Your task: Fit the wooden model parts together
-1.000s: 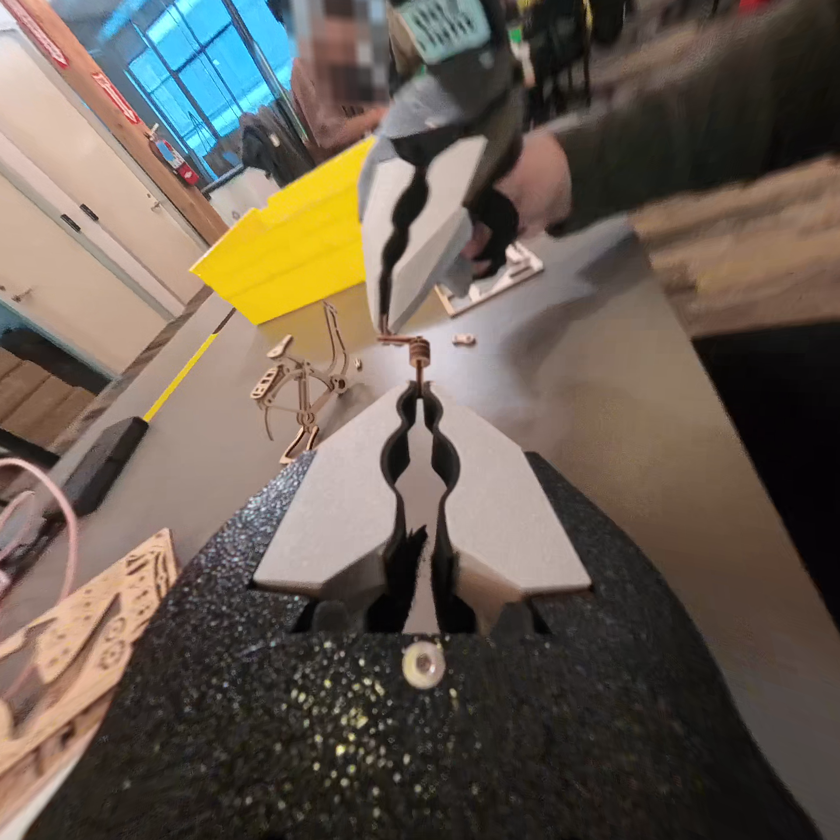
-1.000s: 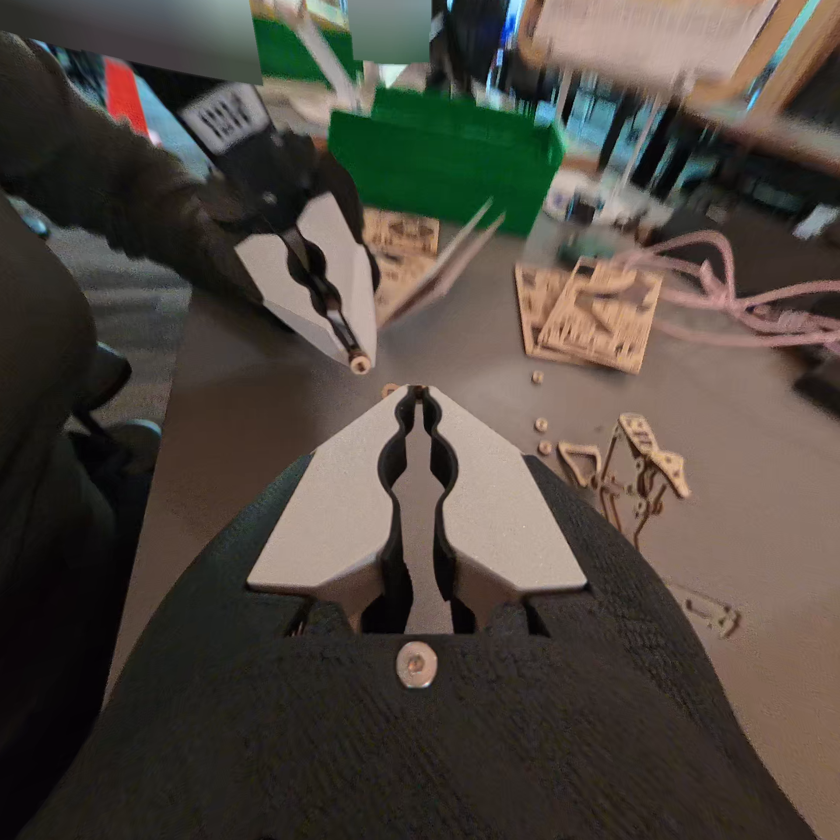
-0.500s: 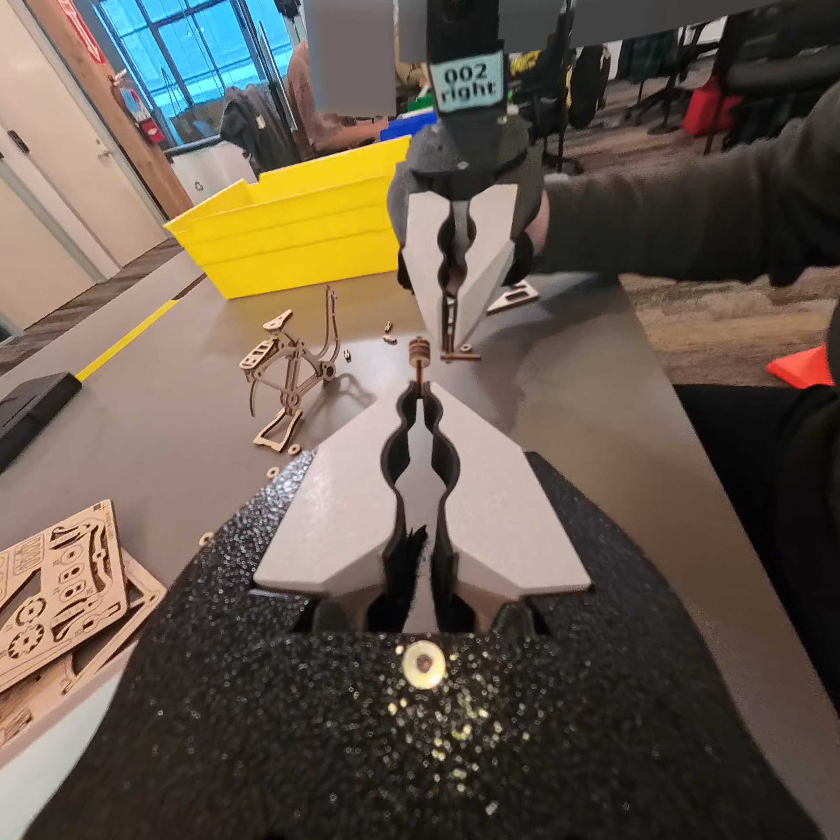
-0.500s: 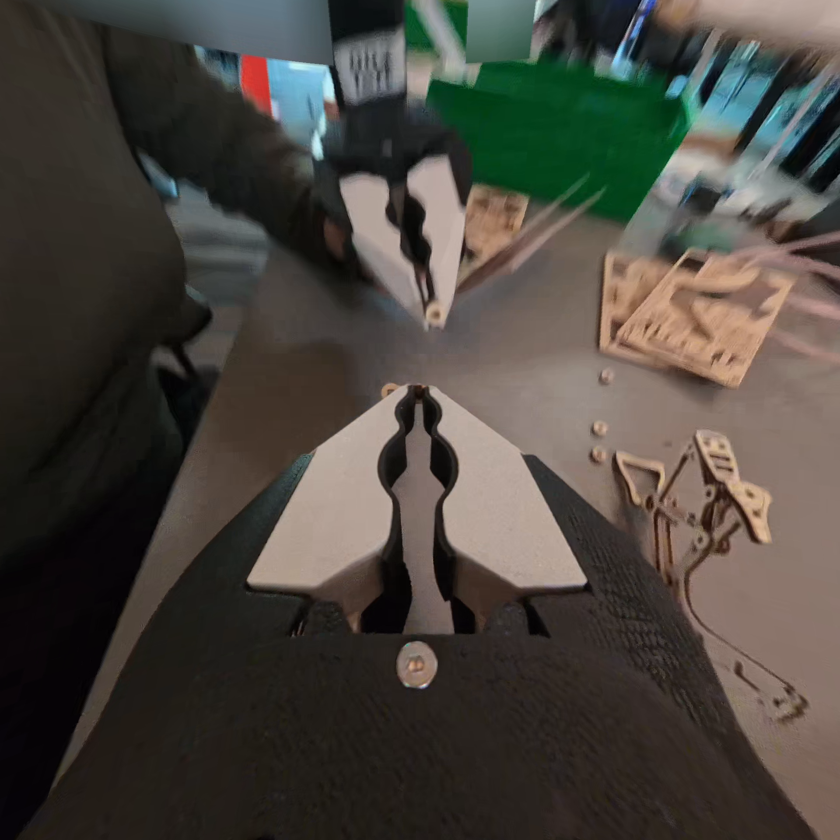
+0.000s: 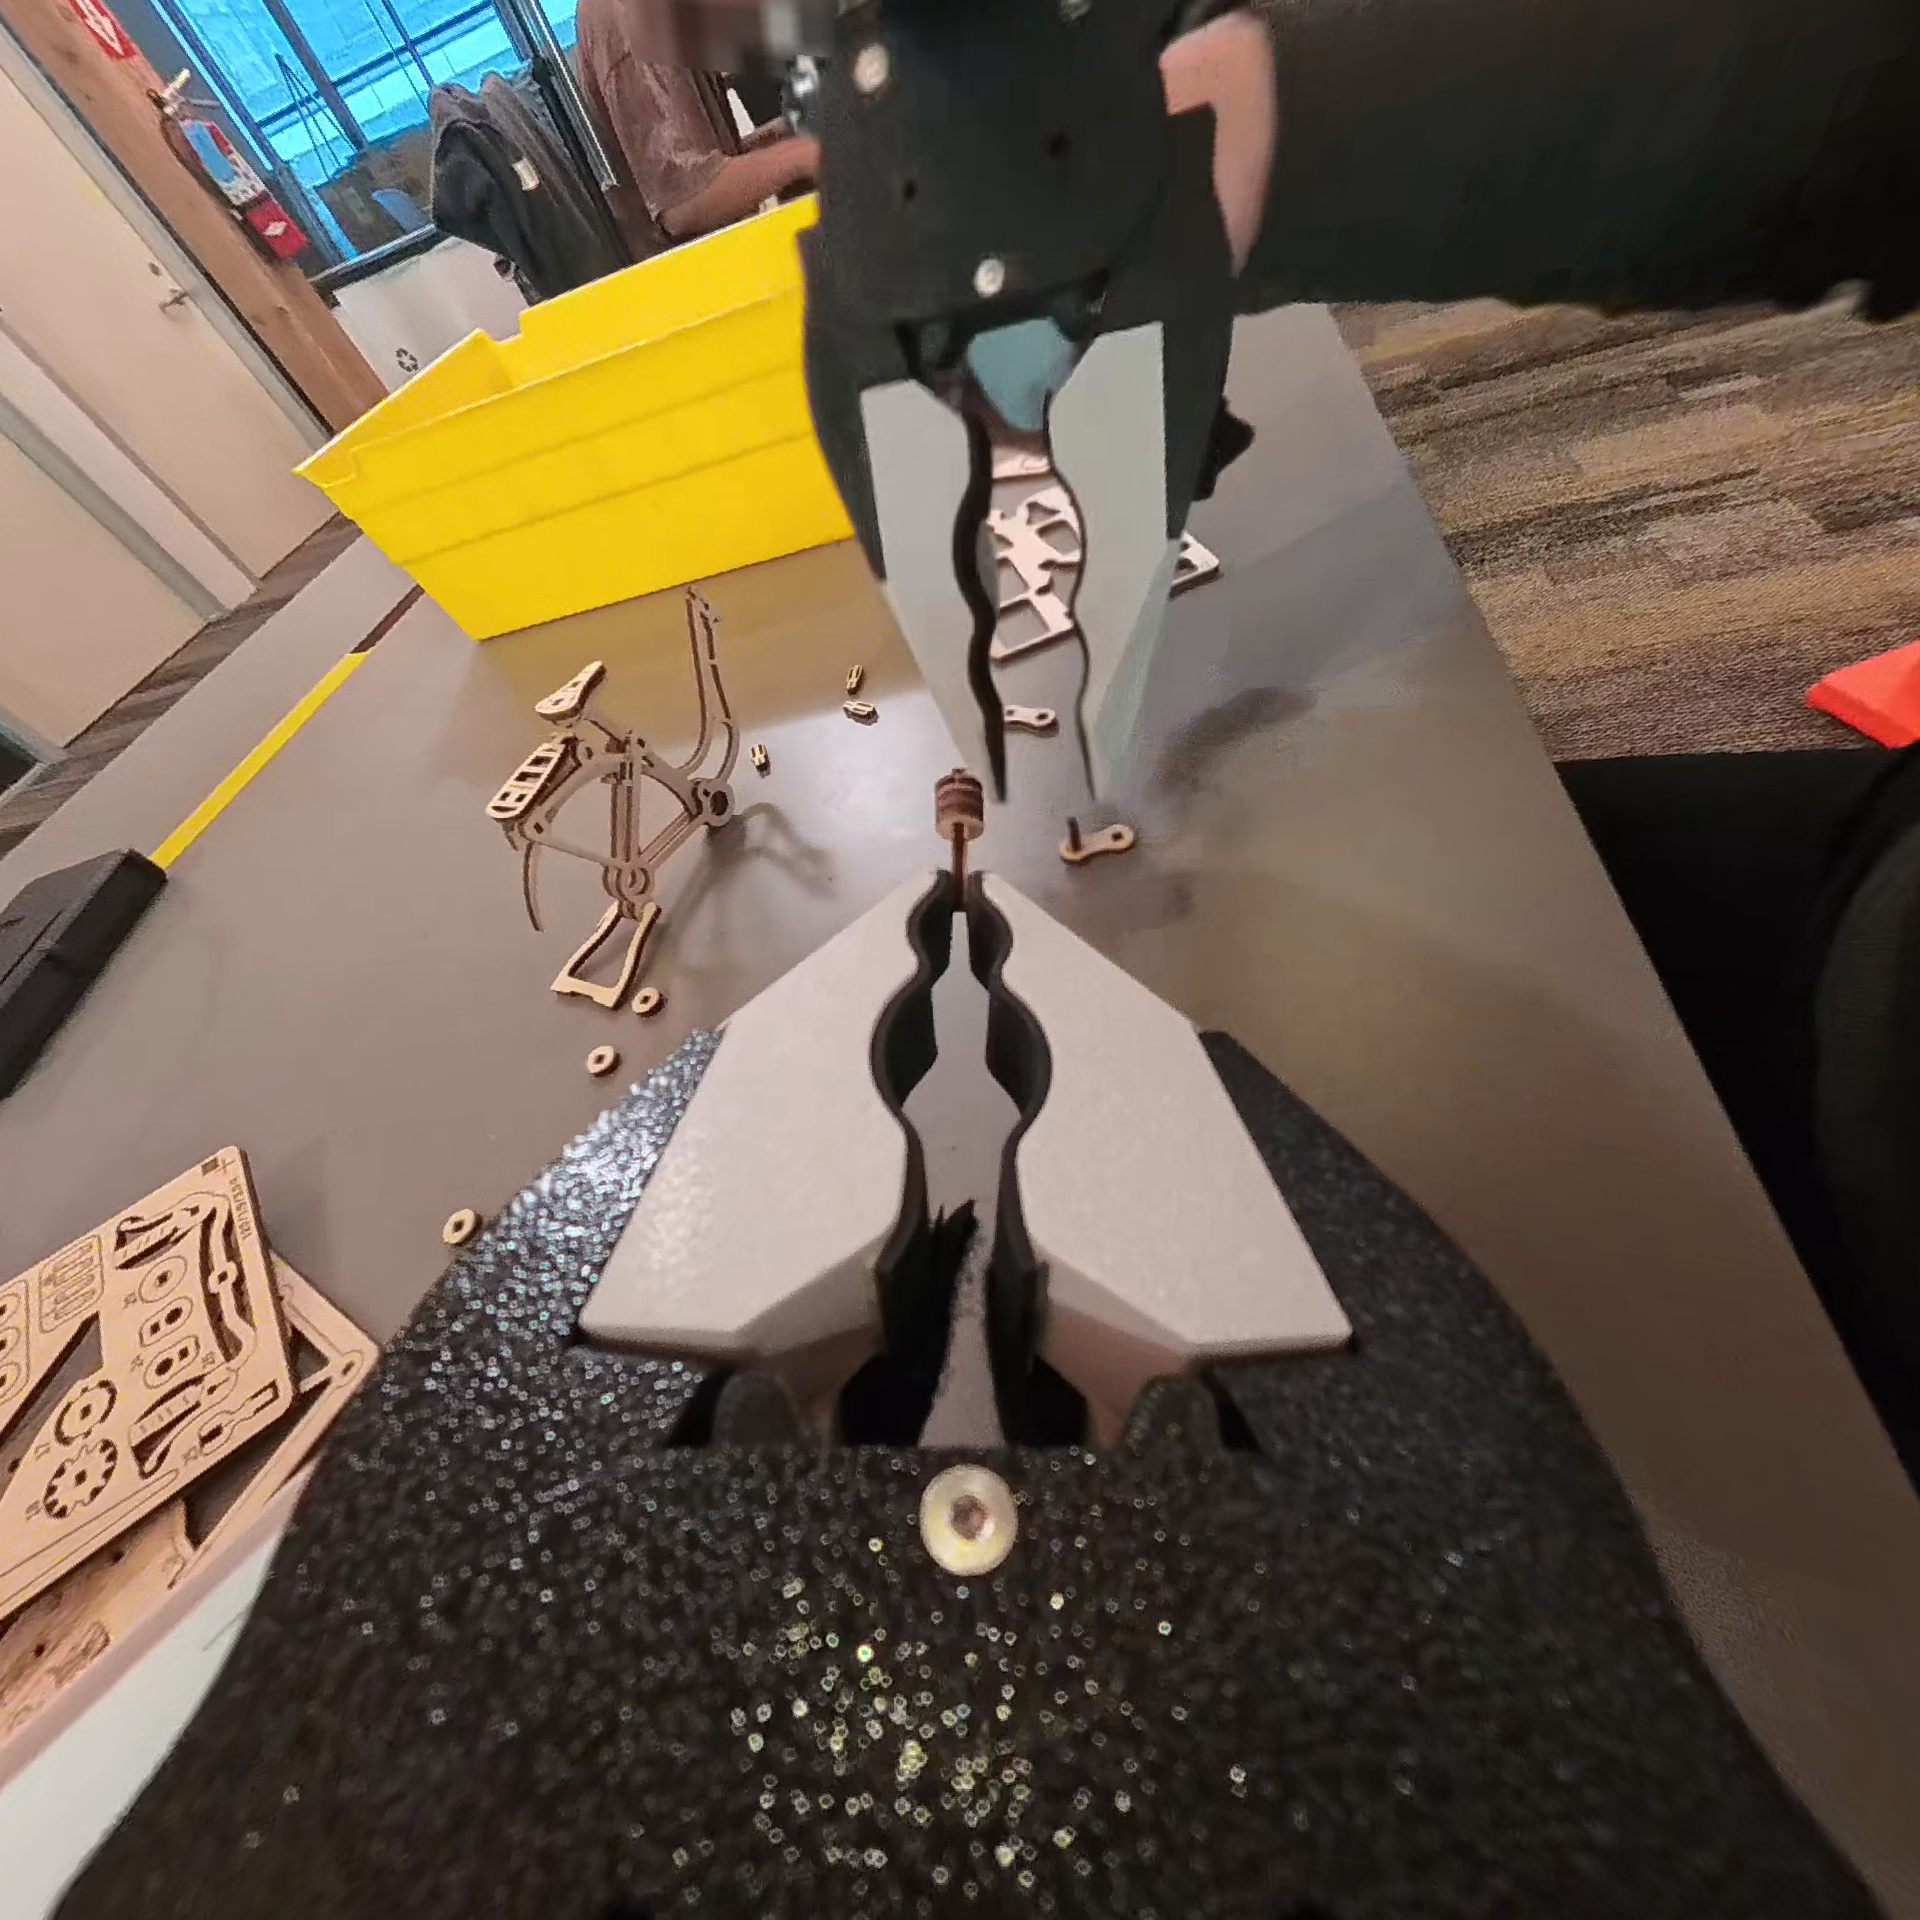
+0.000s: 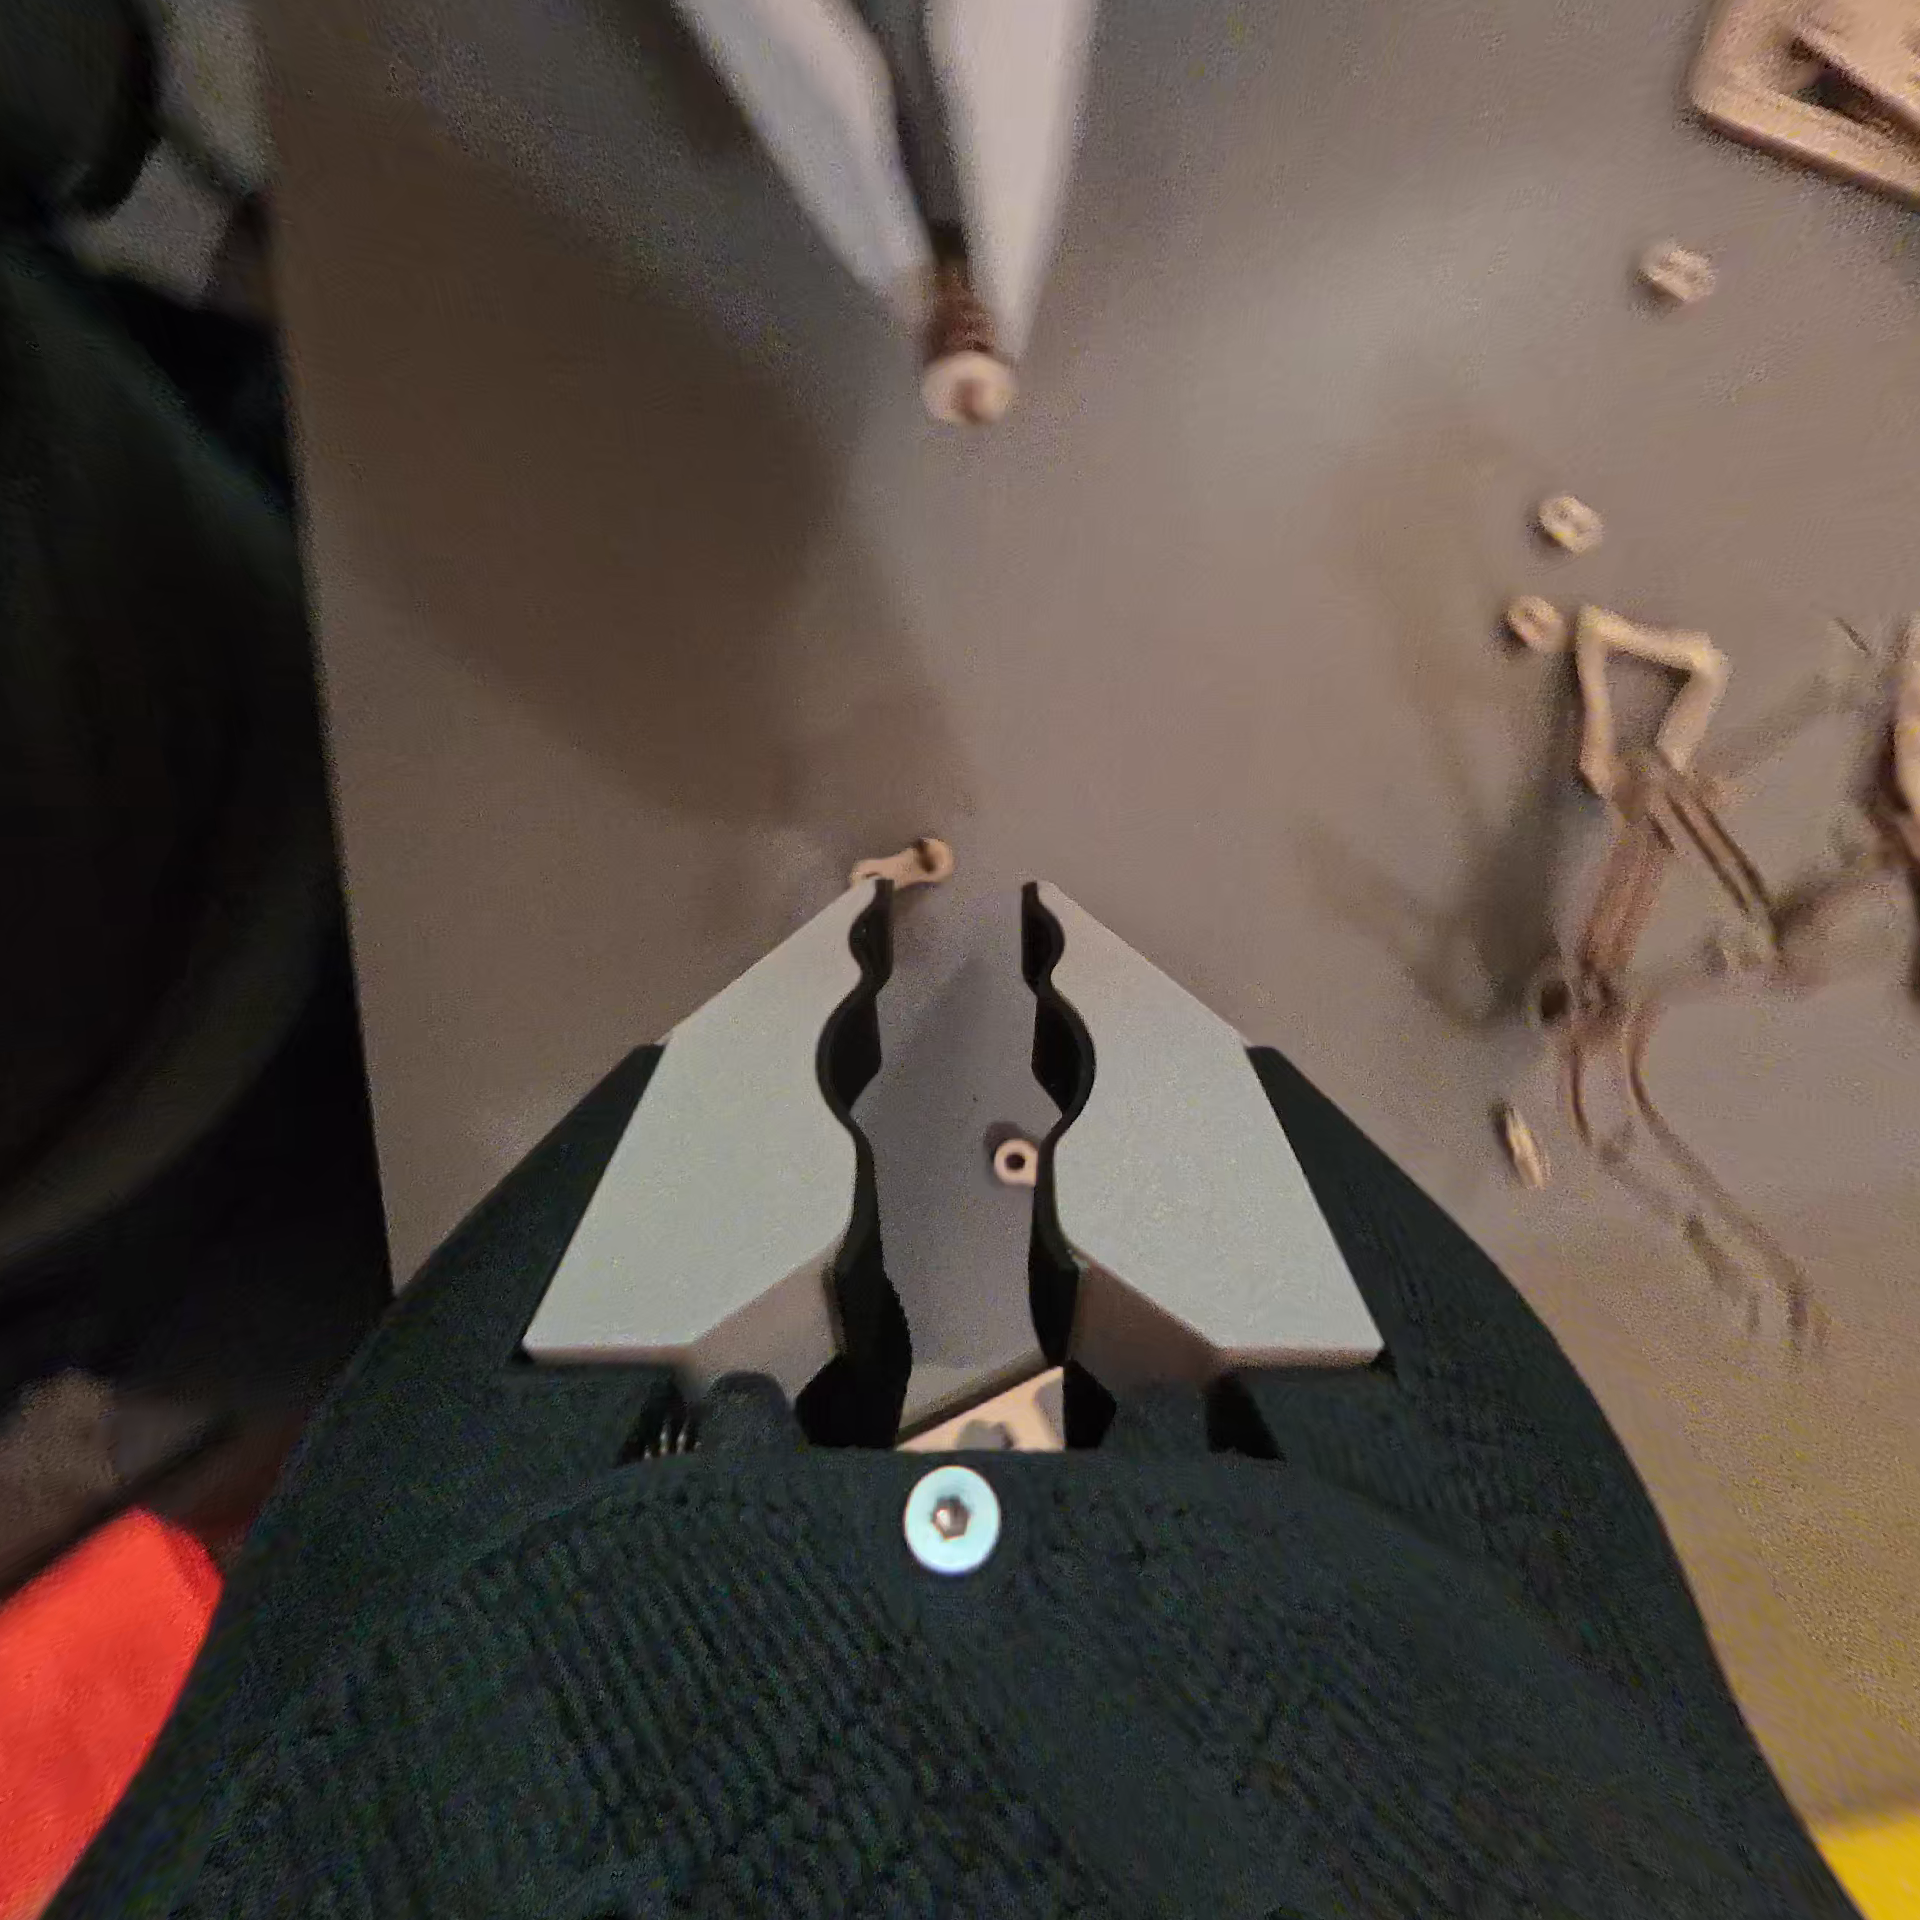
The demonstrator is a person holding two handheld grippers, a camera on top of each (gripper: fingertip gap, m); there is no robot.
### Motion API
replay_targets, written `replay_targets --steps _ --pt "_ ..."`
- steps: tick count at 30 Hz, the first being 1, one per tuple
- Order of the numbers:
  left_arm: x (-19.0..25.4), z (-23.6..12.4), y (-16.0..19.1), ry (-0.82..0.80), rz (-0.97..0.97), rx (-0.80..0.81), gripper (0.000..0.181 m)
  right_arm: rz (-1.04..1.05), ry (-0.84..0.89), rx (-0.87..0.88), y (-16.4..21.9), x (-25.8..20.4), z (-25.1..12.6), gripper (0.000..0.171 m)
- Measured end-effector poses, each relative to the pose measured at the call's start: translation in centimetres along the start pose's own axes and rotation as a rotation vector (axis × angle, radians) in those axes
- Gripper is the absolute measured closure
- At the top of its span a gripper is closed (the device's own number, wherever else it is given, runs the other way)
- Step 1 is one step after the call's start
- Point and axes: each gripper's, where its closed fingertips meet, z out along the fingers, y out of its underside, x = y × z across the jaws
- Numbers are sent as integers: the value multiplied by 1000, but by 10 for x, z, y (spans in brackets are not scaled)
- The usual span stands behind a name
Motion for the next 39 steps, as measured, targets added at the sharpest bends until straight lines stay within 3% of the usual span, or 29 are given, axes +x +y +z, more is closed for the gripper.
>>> replay_targets --steps 1,4,8,18,22,28,32,35,39 --pt "0 0 0 -3 4 -1 181 105 86 10 4 6 -4 149" --pt "0 1 1 -8 16 -9 181 462 231 18 15 -1 -7 149" --pt "4 3 4 2 33 -25 181 680 326 99 3 -17 1 149" --pt "5 3 4 -3 58 -34 181 719 419 33 3 -6 12 153" --pt "8 4 4 4 72 -41 181 730 381 62 -4 -6 11 153" --pt "9 4 5 9 73 -46 181 682 374 35 -4 -7 16 156" --pt "8 5 6 8 73 -52 181 634 414 23 -1 -2 14 169" --pt "8 5 6 7 73 -52 181 465 495 -77 5 0 9 169" --pt "9 5 7 9 75 -56 181 78 557 -277 10 -2 4 170"
